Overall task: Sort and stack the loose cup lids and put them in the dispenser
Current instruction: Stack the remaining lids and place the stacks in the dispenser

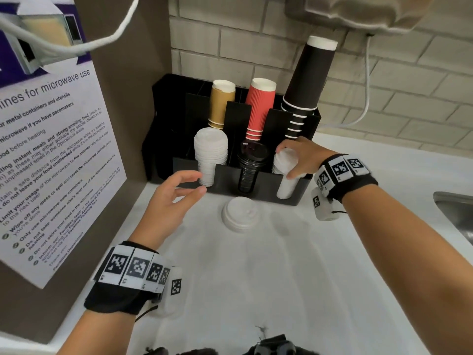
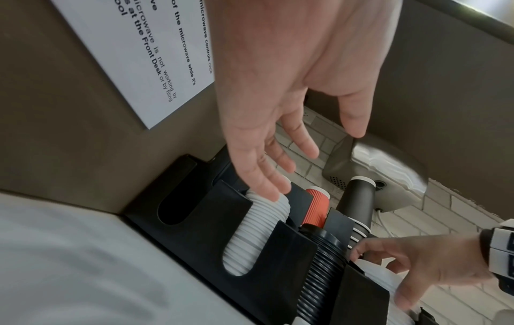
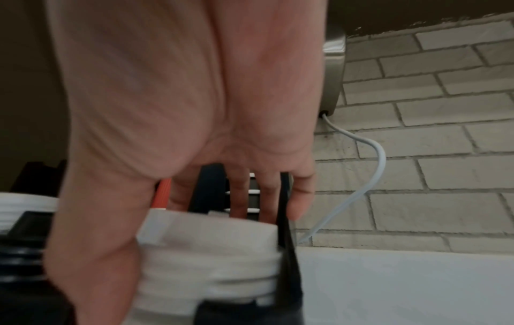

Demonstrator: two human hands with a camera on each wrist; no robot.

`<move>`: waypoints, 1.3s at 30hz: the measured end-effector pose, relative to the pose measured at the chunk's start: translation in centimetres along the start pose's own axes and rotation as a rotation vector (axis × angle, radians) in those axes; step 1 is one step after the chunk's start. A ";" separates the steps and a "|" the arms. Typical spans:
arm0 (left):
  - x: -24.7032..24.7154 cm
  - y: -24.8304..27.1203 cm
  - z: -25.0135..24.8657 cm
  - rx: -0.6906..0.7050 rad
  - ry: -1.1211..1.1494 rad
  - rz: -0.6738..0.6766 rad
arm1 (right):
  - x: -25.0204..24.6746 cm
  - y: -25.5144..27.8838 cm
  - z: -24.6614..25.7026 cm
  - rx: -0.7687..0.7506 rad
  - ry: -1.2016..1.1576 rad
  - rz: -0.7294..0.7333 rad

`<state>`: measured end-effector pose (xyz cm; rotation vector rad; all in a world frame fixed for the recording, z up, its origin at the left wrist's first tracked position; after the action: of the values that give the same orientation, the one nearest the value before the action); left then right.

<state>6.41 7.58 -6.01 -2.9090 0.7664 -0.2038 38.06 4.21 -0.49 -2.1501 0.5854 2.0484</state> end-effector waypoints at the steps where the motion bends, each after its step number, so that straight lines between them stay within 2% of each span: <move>1: 0.1 0.0 -0.1 0.001 0.002 0.003 | 0.1 0.0 0.1 0.007 0.021 0.007; 12: 0.0 -0.1 -0.3 0.006 0.007 0.014 | 4.3 0.9 1.4 0.035 0.448 -0.032; 16: 0.0 -0.2 0.0 -0.003 0.001 0.012 | 4.2 1.3 1.6 0.073 0.489 0.108; 17: 0.0 -0.2 0.0 -0.004 0.001 0.013 | 3.7 1.5 1.7 0.070 0.464 0.101; 19: -0.1 -0.2 0.0 -0.005 0.007 0.017 | 1.9 2.1 2.6 0.018 0.336 -0.081; 21: -0.2 -0.2 0.0 -0.003 0.013 0.015 | 0.7 3.2 4.6 -0.130 0.074 -0.315; 22: -0.2 -0.2 0.0 -0.004 0.016 0.014 | 0.9 3.8 6.0 -0.228 -0.053 -0.324; 23: -0.2 -0.2 -0.1 -0.005 0.018 0.012 | 1.8 4.2 7.6 -0.316 -0.117 -0.255; 25: 0.0 -0.2 -0.1 -0.003 0.021 0.016 | 4.8 4.6 10.2 -0.407 -0.088 -0.043; 28: 0.2 -0.2 -0.3 0.000 0.037 0.029 | 8.4 4.0 11.5 -0.333 0.025 0.142; 32: 0.4 -0.1 -0.1 -0.007 0.033 0.039 | 10.4 2.8 11.7 -0.254 0.075 0.205; 39: 0.7 -0.2 0.2 0.006 0.027 0.060 | 10.3 2.2 11.8 -0.236 0.015 0.145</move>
<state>7.14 7.40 -6.14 -2.8786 0.8546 -0.2386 26.39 4.20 -11.16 -2.3144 0.5409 2.2832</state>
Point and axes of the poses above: each hand's wrist, its own y-axis away from the middle knuckle, its own x-axis out of the palm, z = x × y, the point moved 6 cm from there along -y, towards the middle knuckle, and after that the axes turned 13 degrees about y, right-handed, at the moved point
